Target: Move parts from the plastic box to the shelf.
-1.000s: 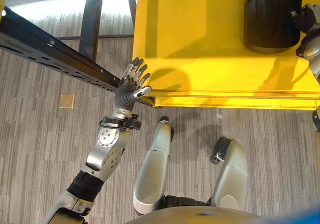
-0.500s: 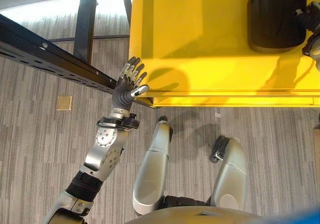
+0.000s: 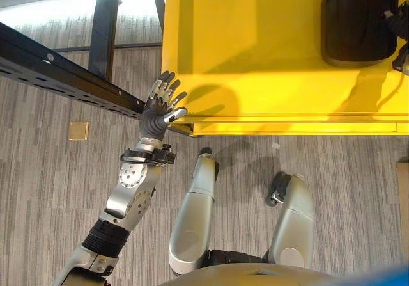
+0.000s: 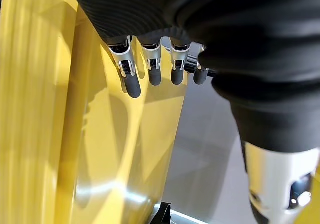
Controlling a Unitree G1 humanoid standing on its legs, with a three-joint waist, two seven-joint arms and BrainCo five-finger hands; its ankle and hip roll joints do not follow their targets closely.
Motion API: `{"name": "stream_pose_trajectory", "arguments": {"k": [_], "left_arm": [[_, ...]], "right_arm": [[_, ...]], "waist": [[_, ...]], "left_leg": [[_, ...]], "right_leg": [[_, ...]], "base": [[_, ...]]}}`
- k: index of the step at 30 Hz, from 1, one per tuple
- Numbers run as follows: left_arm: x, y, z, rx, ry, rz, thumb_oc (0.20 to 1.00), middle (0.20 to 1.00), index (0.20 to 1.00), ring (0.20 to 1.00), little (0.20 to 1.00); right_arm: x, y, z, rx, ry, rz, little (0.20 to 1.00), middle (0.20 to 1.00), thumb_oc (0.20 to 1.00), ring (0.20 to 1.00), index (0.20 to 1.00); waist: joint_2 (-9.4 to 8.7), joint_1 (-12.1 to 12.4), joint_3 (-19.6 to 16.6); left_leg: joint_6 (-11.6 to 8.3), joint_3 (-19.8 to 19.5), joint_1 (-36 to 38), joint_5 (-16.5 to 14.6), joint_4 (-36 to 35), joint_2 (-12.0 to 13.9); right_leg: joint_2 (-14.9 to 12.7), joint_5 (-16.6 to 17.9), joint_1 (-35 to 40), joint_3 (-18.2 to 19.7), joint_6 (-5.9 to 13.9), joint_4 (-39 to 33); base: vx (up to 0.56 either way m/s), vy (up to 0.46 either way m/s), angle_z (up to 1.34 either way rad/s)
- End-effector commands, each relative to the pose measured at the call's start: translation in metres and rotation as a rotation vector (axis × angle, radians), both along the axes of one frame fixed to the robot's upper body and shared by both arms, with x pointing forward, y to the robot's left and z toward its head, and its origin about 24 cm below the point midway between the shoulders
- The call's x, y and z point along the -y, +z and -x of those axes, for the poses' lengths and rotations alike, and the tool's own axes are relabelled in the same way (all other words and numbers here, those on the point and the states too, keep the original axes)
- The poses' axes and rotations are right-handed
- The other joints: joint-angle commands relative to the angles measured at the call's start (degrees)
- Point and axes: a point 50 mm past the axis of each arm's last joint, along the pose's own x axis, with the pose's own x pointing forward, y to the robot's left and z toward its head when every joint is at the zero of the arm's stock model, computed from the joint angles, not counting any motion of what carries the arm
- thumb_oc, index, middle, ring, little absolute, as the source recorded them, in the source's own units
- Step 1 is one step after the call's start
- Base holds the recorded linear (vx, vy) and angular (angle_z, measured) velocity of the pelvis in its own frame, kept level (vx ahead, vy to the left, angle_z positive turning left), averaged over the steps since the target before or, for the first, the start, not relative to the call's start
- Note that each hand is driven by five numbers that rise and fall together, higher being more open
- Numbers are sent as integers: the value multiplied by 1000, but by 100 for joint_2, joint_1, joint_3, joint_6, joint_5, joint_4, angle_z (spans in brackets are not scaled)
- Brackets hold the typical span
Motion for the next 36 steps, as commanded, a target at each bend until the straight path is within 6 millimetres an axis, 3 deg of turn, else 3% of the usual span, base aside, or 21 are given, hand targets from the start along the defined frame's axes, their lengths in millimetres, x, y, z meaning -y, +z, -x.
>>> {"name": "stream_pose_trajectory", "arguments": {"k": [1, 2, 3, 4, 5, 18, 23, 28, 33, 36], "left_arm": [[-11, 13, 8, 91, 47, 2, 1000, 1000, 1000, 1000, 1000], [-11, 13, 8, 91, 47, 2, 1000, 1000, 1000, 1000, 1000], [-11, 13, 8, 92, 51, 4, 1000, 1000, 1000, 1000, 1000], [-12, 13, 8, 92, 53, 5, 1000, 1000, 1000, 1000, 1000], [-12, 13, 8, 92, 53, 5, 1000, 1000, 1000, 1000, 1000], [-15, 15, 8, 103, 73, 8, 1000, 1000, 1000, 1000, 1000], [-23, 14, 11, 98, 109, 7, 1000, 1000, 1000, 1000, 1000], [-29, 11, 13, 83, 131, 9, 1000, 1000, 1000, 1000, 1000], [-32, 8, 15, 70, 138, 8, 1000, 1000, 1000, 1000, 1000], [-33, 9, 16, 73, 144, 6, 1000, 1000, 1000, 1000, 1000]], "right_arm": [[9, 47, 15, 138, -31, 65, 200, 200, 200, 200, 200], [9, 47, 15, 138, -31, 65, 200, 200, 200, 200, 200], [9, 45, 14, 136, -33, 62, 285, 285, 285, 285, 285], [7, 45, 13, 133, -27, 63, 805, 805, 805, 805, 805], [7, 45, 13, 133, -27, 63, 1000, 1000, 1000, 1000, 1000], [-6, 53, 11, 149, 22, 121, 1000, 1000, 1000, 1000, 1000], [-25, 81, 21, 257, 156, 163, 1000, 1000, 1000, 1000, 1000], [-30, 96, 32, 320, 202, 189, 1000, 1000, 1000, 1000, 1000], [-27, 96, 40, 363, 234, 167, 1000, 1000, 1000, 1000, 1000], [-38, 93, 41, 391, 312, 123, 1000, 1000, 1000, 1000, 1000]], "waist": [[41, -17, -68], [41, -18, -68], [48, -14, -68], [46, -15, -68], [46, -16, -68], [-22, -57, -67], [-183, -175, -68], [-258, -253, -72], [-308, -330, -101], [-315, -369, -159]], "left_leg": [[176, -265, 386, -436, -412, 333], [176, -266, 385, -436, -412, 333], [176, -269, 382, -433, -409, 332], [176, -270, 378, -433, -406, 336], [176, -270, 377, -434, -406, 336], [192, -260, 421, -420, -454, 340], [184, -213, 512, -425, -488, 426], [171, -183, 597, -420, -544, 497], [160, -167, 681, -387, -643, 565], [162, -149, 700, -337, -727, 596]], "right_leg": [[48, -366, 259, 132, -163, -16], [48, -366, 259, 132, -163, -16], [47, -364, 249, 125, -158, -4], [51, -367, 248, 128, -161, -2], [52, -367, 247, 128, -161, -2], [54, -302, 313, 107, -130, -74], [114, -244, 381, 104, -114, -164], [171, -191, 443, 112, -106, -255], [216, -133, 524, 112, -99, -378], [250, -70, 524, 99, -90, -474]], "base": [[0, 0, 0], [0, 0, 0], [0, 0, 0], [0, 0, 0], [0, 0, 0], [0, 0, 0], [-9, 26, -7], [0, 18, -12], [4, 7, -7], [-25, 17, -14]]}}
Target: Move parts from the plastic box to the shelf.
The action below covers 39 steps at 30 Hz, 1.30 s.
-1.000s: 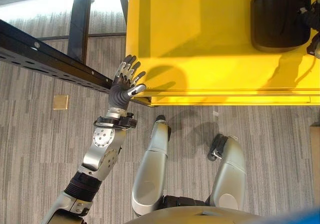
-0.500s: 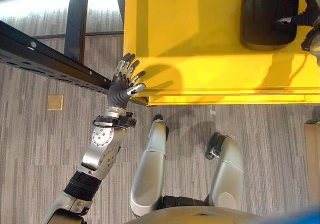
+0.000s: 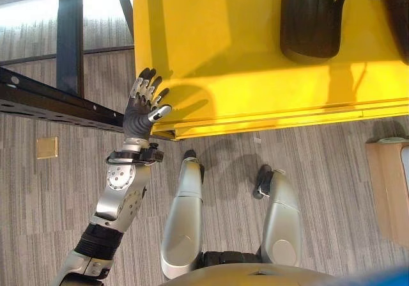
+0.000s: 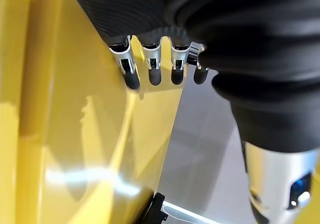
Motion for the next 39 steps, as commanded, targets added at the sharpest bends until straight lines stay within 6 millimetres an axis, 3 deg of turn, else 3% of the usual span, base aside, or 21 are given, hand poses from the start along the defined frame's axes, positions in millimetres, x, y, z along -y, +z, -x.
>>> {"name": "stream_pose_trajectory", "arguments": {"k": [1, 2, 3, 4, 5, 6, 8, 9, 10, 11, 13, 15, 16, 19, 20, 25, 26, 28, 30, 39], "left_arm": [[-6, 9, 9, 65, 27, 10, 1000, 1000, 1000, 1000, 1000], [-3, 9, 8, 64, 22, 29, 1000, 1000, 1000, 1000, 1000], [-2, 9, 8, 65, 17, 28, 1000, 1000, 1000, 1000, 1000], [2, 7, 7, 51, 2, 51, 1000, 1000, 1000, 1000, 1000], [2, 7, 7, 51, 2, 51, 1000, 1000, 1000, 1000, 1000], [3, 5, 6, 29, 7, 55, 1000, 1000, 1000, 1000, 1000], [3, 5, 6, 25, 10, 60, 1000, 1000, 1000, 1000, 1000], [3, 3, 8, 16, 7, 51, 1000, 1000, 1000, 1000, 1000], [3, 1, 9, 5, 17, 53, 1000, 1000, 1000, 1000, 1000], [2, -1, 9, -8, 25, 49, 1000, 1000, 1000, 1000, 1000], [7, 0, 9, -4, 15, 46, 1000, 1000, 1000, 1000, 1000], [9, -2, 9, -14, 18, 55, 1000, 1000, 1000, 1000, 1000], [8, -2, 10, -12, 27, 62, 1000, 1000, 1000, 1000, 1000], [7, -4, 10, -18, 35, 67, 1000, 1000, 1000, 1000, 1000], [6, -4, 11, -17, 41, 61, 1000, 1000, 1000, 1000, 1000], [5, -4, 11, -12, 47, 68, 1000, 1000, 1000, 1000, 1000], [6, -4, 10, -11, 43, 65, 1000, 1000, 1000, 1000, 1000], [6, -3, 10, -8, 42, 67, 1000, 1000, 1000, 1000, 1000], [7, -4, 10, -10, 42, 68, 1000, 1000, 1000, 1000, 1000], [8, -4, 9, -8, 46, 76, 1000, 1000, 1000, 1000, 1000]], "right_arm": [[-6, 25, 15, 165, 113, -114, 1000, 1000, 1000, 1000, 1000], [-24, 19, 16, 222, 311, -289, 1000, 1000, 1000, 1000, 1000], [-25, 16, 16, 235, 349, -346, 1000, 1000, 1000, 1000, 1000], [-39, 3, 19, 311, 642, -714, 1000, 1000, 1000, 1000, 1000], [-39, 3, 19, 311, 642, -714, 1000, 1000, 1000, 1000, 1000], [-61, -14, 20, 309, 823, -861, 1000, 1000, 1000, 1000, 1000], [-67, -32, 20, 304, 885, -967, 1000, 1000, 1000, 1000, 1000], [-78, -42, 27, 266, 941, -980, 1000, 1000, 1000, 1000, 1000], [-83, -51, 27, 265, 995, -1061, 1000, 1000, 1000, 1000, 1000], [-93, -55, 31, 268, 1061, -1105, 1000, 1000, 1000, 1000, 1000], [-108, -57, 31, 280, 1140, -1198, 1000, 1000, 1000, 1000, 1000], [-115, -58, 27, 276, 1168, -1262, 1000, 1000, 1000, 1000, 1000], [-117, -52, 25, 290, 1141, -1222, 1000, 1000, 1000, 1000, 1000], [-118, -50, 22, 286, 1123, -1220, 1000, 1000, 1000, 1000, 1000], [-117, -45, 18, 288, 1106, -1205, 1000, 1000, 1000, 1000, 1000], [-118, -38, 13, 291, 1102, -1214, 1000, 1000, 1000, 1000, 1000], [-120, -36, 12, 288, 1104, -1215, 1000, 1000, 1000, 1000, 1000], [-120, -36, 10, 286, 1094, -1217, 1000, 1000, 1000, 1000, 1000], [-120, -38, 7, 282, 1082, -1233, 1000, 1000, 1000, 1000, 1000], [-116, -63, -9, 214, 976, -1309, 1000, 1000, 1000, 1000, 1000]], "waist": [[99, 49, -206], [102, 2, -214], [86, 16, -215], [99, 7, -189], [98, 8, -189], [122, -23, -135], [134, -13, -115], [137, -29, -119], [165, -2, -114], [169, 7, -117], [198, 15, -116], [203, 34, -115], [202, 52, -114], [209, 78, -114], [215, 93, -114], [218, 114, -114], [220, 125, -114], [222, 128, -114], [224, 133, -114], [234, 109, -114]], "left_leg": [[130, -308, 226, -246, -350, 299], [135, -315, 227, -245, -363, 306], [138, -320, 226, -241, -362, 303], [156, -315, 209, -228, -363, 291], [156, -315, 209, -228, -363, 291], [172, -296, 203, -218, -361, 272], [182, -283, 198, -210, -362, 250], [185, -288, 247, -362, -313, 265], [200, -301, 159, -229, -312, 223], [202, -283, 224, -411, -247, 244], [219, -269, 133, -453, -112, 214], [226, -260, 85, -485, -48, 191], [231, -270, -34, -325, -67, 153], [228, -257, 22, -493, 3, 172], [228, -272, -100, -334, -12, 143], [231, -262, -135, -324, -14, 133], [228, -255, -49, -469, 13, 150], [229, -252, -67, -467, 15, 153], [231, -259, -168, -316, -12, 132], [223, -261, -140, -454, 36, 156]], "right_leg": [[-77, -327, 47, 77, -106, 267], [-72, -325, 68, 73, -111, 221], [-76, -323, 78, 64, -110, 208], [-71, -320, 82, 80, -116, 201], [-71, -320, 81, 81, -116, 202], [-63, -319, 86, 104, -119, 209], [-73, -316, 91, 107, -122, 205], [-73, -466, 156, 110, -84, 260], [-104, -342, 89, 87, -124, 243], [-94, -491, 136, 124, -86, 314], [-94, -529, 55, 153, -92, 401], [-93, -560, 9, 178, -97, 455], [-95, -419, -106, 170, -146, 423], [-79, -569, -49, 188, -112, 485], [-86, -429, -164, 173, -155, 450], [-88, -408, -202, 198, -159, 444], [-77, -538, -121, 218, -123, 481], [-72, -539, -154, 219, -129, 495], [-76, -403, -253, 210, -167, 455], [-51, -543, -226, 235, -133, 519]], "base": [[-67, 12, -14], [-70, 5, -2], [0, 0, 0], [0, 0, 0], [0, 0, 0], [0, 0, 0], [47, -9, 1], [20, -6, 13], [103, -26, 14], [6, 1, 10], [37, -2, 2], [-54, 16, 0], [0, 0, 0], [-11, 0, -1], [-102, 14, -1], [-8, 1, -1], [69, -11, -3], [-15, 4, -4], [-90, 17, -3], [27, -6, 0]]}}
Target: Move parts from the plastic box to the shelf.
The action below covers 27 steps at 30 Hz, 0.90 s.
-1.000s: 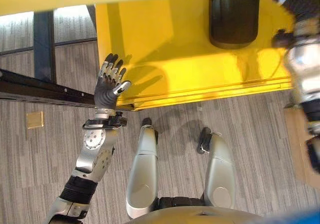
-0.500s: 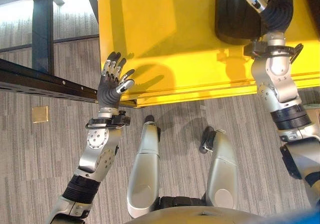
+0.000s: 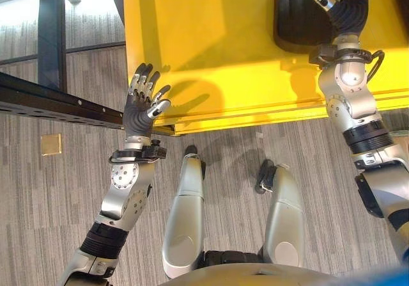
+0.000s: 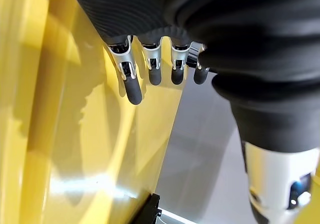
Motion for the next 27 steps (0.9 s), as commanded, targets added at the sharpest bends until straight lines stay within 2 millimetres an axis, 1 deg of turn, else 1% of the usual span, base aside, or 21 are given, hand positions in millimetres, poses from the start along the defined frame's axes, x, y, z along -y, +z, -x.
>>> {"name": "stream_pose_trajectory", "arguments": {"k": [1, 7, 8, 9, 13, 16, 19, 22, 23, 24, 27], "left_arm": [[-1, -11, 10, -41, 16, -4, 1000, 1000, 1000, 1000, 1000], [-1, -13, 11, -45, 23, -5, 1000, 1000, 1000, 1000, 1000], [-1, -14, 11, -49, 24, -5, 1000, 1000, 1000, 1000, 1000], [-1, -14, 11, -49, 24, -5, 1000, 1000, 1000, 1000, 1000], [-2, -14, 12, -46, 29, -10, 1000, 1000, 1000, 1000, 1000], [-2, -15, 12, -48, 33, -9, 1000, 1000, 1000, 1000, 1000], [-3, -16, 13, -52, 33, -9, 1000, 1000, 1000, 1000, 1000], [-3, -17, 13, -56, 35, -5, 1000, 1000, 1000, 1000, 1000], [-3, -18, 13, -58, 35, -9, 1000, 1000, 1000, 1000, 1000], [-3, -18, 13, -58, 35, -9, 1000, 1000, 1000, 1000, 1000], [-4, -18, 13, -57, 37, -11, 1000, 1000, 1000, 1000, 1000]], "right_arm": [[0, 12, 2, 59, 3, -21, 1000, 1000, 1000, 1000, 1000], [2, -10, 1, -6, 8, -6, 1000, 1000, 1000, 1000, 1000], [4, -19, 1, -26, 8, -3, 1000, 1000, 1000, 1000, 1000], [4, -19, 1, -26, 8, -3, 1000, 1000, 1000, 1000, 1000], [11, -34, 1, -74, -8, 1, 1000, 1000, 1000, 1000, 1000], [15, -40, 2, -88, -17, 9, 1000, 1000, 1000, 1000, 1000], [23, -51, 6, -122, -37, 66, 1000, 1000, 1000, 1000, 1000], [30, -56, 9, -133, -51, 85, 1000, 1000, 1000, 1000, 1000], [39, -58, 11, -140, -75, 95, 1000, 1000, 1000, 1000, 1000], [39, -58, 11, -140, -76, 95, 1000, 1000, 1000, 1000, 1000], [54, -60, 16, -149, -119, 114, 1000, 1000, 1000, 1000, 1000]], "waist": [[99, 73, -157], [88, 57, -157], [82, 50, -157], [83, 51, -157], [85, 29, -157], [84, 16, -157], [70, -7, -157], [53, -27, -157], [48, -33, -157], [49, -31, -157], [26, -51, -157]], "left_leg": [[335, -199, 251, -466, -194, 114], [331, -217, 235, -425, -254, 125], [333, -225, 234, -418, -268, 130], [333, -225, 236, -417, -269, 130], [336, -207, 237, -407, -292, 135], [339, -203, 216, -413, -270, 128], [342, -206, 207, -409, -280, 123], [342, -201, 212, -409, -301, 132], [344, -204, 206, -412, -293, 128], [344, -206, 207, -412, -293, 127], [343, -207, 214, -410, -314, 126]], "right_leg": [[-113, -365, 306, 136, 1, 18], [-100, -333, 293, 120, -7, -26], [-97, -319, 300, 121, -7, -54], [-96, -319, 302, 121, -7, -56], [-102, -287, 292, 128, 17, -85], [-115, -288, 277, 128, 22, -69], [-134, -288, 277, 105, 34, -66], [-145, -284, 282, 100, 46, -75], [-165, -285, 281, 87, 62, -60], [-166, -285, 283, 86, 62, -60], [-178, -296, 300, 73, 67, -59]], "base": [[0, 0, 0], [0, 0, 0], [0, 0, 0], [0, 0, 0], [0, 0, 0], [0, 0, 0], [0, 0, 0], [0, 0, 0], [0, 0, 0], [0, 0, 0], [20, -9, 3]]}}
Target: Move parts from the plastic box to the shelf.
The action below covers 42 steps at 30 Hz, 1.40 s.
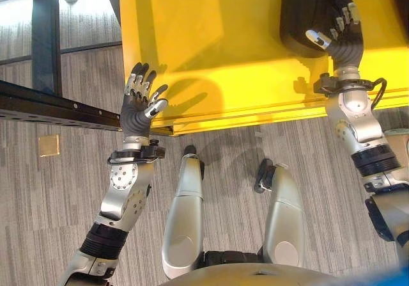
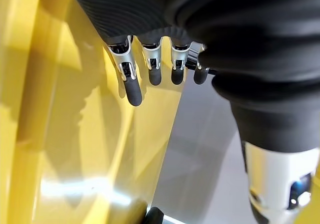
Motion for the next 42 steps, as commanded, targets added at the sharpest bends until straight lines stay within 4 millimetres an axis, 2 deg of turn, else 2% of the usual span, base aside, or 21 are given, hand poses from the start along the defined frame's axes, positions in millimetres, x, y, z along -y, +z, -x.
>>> {"name": "stream_pose_trajectory", "arguments": {"k": [1, 7, 11, 12, 15, 19, 24, 29, 33, 34, 35, 36, 37, 38, 39, 40, 41, 42], "left_arm": [[-3, -20, 12, -70, 28, -14, 1000, 1000, 1000, 1000, 1000], [-7, -19, 14, -63, 40, -15, 1000, 1000, 1000, 1000, 1000], [-8, -18, 14, -54, 41, -14, 1000, 1000, 1000, 1000, 1000], [-8, -18, 15, -53, 40, -19, 1000, 1000, 1000, 1000, 1000], [-8, -17, 15, -51, 41, -18, 1000, 1000, 1000, 1000, 1000], [-10, -16, 15, -45, 47, -17, 1000, 1000, 1000, 1000, 1000], [-11, -13, 16, -34, 54, -10, 1000, 1000, 1000, 1000, 1000], [-13, -14, 17, -38, 65, -4, 1000, 1000, 1000, 1000, 1000], [-13, -15, 18, -42, 69, 3, 1000, 1000, 1000, 1000, 1000], [-13, -15, 18, -43, 72, 4, 1000, 1000, 1000, 1000, 1000], [-13, -15, 18, -45, 73, 4, 1000, 1000, 1000, 1000, 1000], [-13, -16, 18, -48, 76, 6, 1000, 1000, 1000, 1000, 1000], [-13, -16, 18, -49, 80, 8, 1000, 1000, 1000, 1000, 1000], [-14, -16, 19, -50, 84, 11, 1000, 1000, 1000, 1000, 1000], [-13, -17, 19, -51, 86, 12, 1000, 1000, 1000, 1000, 1000], [-13, -15, 19, -45, 87, 13, 1000, 1000, 1000, 1000, 1000], [-13, -16, 18, -46, 91, 21, 1000, 1000, 1000, 1000, 1000], [-13, -16, 18, -47, 90, 20, 1000, 1000, 1000, 1000, 1000]], "right_arm": [[24, -7, 4, -16, -82, 25, 1000, 1000, 1000, 1000, 1000], [46, 10, 10, 23, -173, 108, 1000, 1000, 1000, 1000, 1000], [52, 23, 13, 59, -206, 144, 1000, 1000, 1000, 1000, 1000], [54, 32, 14, 85, -216, 164, 1000, 1000, 1000, 1000, 1000], [53, 36, 14, 97, -220, 171, 1000, 1000, 1000, 1000, 1000], [48, 59, 23, 199, -214, 197, 1000, 1000, 1000, 1000, 1000], [30, 82, 37, 338, -149, 205, 1000, 1000, 1000, 1000, 1000], [14, 93, 51, 442, -79, 191, 1000, 1000, 1000, 1000, 1000], [7, 93, 61, 493, -33, 150, 1000, 1000, 1000, 1000, 1000], [5, 92, 64, 507, -12, 130, 1000, 1000, 1000, 1000, 1000], [5, 92, 64, 505, -12, 130, 1000, 1000, 1000, 1000, 1000], [4, 89, 67, 517, 3, 112, 1000, 1000, 1000, 1000, 1000], [0, 79, 73, 526, 36, 67, 1000, 1000, 1000, 1000, 1000], [-1, 74, 76, 522, 53, 44, 1000, 1000, 1000, 1000, 1000], [-3, 67, 78, 513, 71, 29, 1000, 1000, 1000, 1000, 1000], [-3, 61, 81, 511, 69, 12, 1000, 1000, 1000, 1000, 1000], [-4, 42, 85, 477, 95, -52, 1000, 1000, 1000, 1000, 1000], [-4, 42, 85, 475, 94, -53, 1000, 1000, 1000, 1000, 1000]], "waist": [[34, -16, -150], [29, -23, -150], [38, -24, -150], [38, -20, -150], [38, -21, -150], [29, -36, -150], [7, -49, -150], [-4, -55, -150], [-17, -74, -150], [-22, -87, -150], [-26, -83, -150], [-31, -93, -150], [-41, -124, -150], [-49, -131, -150], [-57, -146, -150], [-66, -164, -150], [-88, -202, -150], [-89, -195, -150]], "left_leg": [[335, -209, 262, -403, -294, 93], [309, -233, 285, -399, -310, 113], [301, -256, 304, -398, -325, 119], [293, -254, 306, -393, -333, 129], [291, -257, 304, -391, -331, 132], [289, -252, 300, -401, -321, 140], [297, -246, 302, -399, -328, 149], [304, -231, 303, -396, -335, 138], [309, -221, 290, -410, -303, 135], [315, -232, 194, -249, -339, 114], [312, -224, 286, -391, -317, 133], [317, -225, 295, -388, -328, 135], [325, -223, 254, -223, -420, 125], [320, -207, 368, -354, -424, 150], [318, -203, 399, -331, -463, 163], [320, -214, 349, -153, -549, 150], [313, -212, 452, -91, -700, 176], [313, -213, 472, -83, -720, 179]], "right_leg": [[-186, -292, 314, 130, 67, -7], [-185, -349, 324, 122, 59, 42], [-185, -352, 326, 121, 66, 49], [-168, -352, 332, 126, 67, 43], [-163, -353, 325, 130, 64, 45], [-153, -359, 324, 132, 74, 47], [-153, -338, 327, 133, 82, 29], [-153, -332, 323, 144, 83, 33], [-147, -339, 316, 153, 85, 45], [-158, -190, 226, 132, 45, -12], [-147, -319, 311, 150, 85, 23], [-142, -311, 317, 148, 87, 14], [-149, -149, 272, 114, 48, -75], [-134, -259, 372, 126, 90, -66], [-129, -246, 397, 115, 88, -102], [-138, -83, 367, 81, 52, -202], [-121, -30, 477, 61, 53, -336], [-119, -24, 498, 54, 52, -354]], "base": [[33, -19, 4], [0, 0, 0], [0, 0, 0], [0, 0, 0], [0, 0, 0], [0, 0, 0], [0, 0, 0], [0, 0, 0], [-20, 7, 0], [0, 0, 0], [0, 0, 0], [0, 0, 0], [0, 0, 0], [0, 0, 0], [0, 0, 0], [-88, 14, -2], [-86, 14, -4], [0, 0, 0]]}}
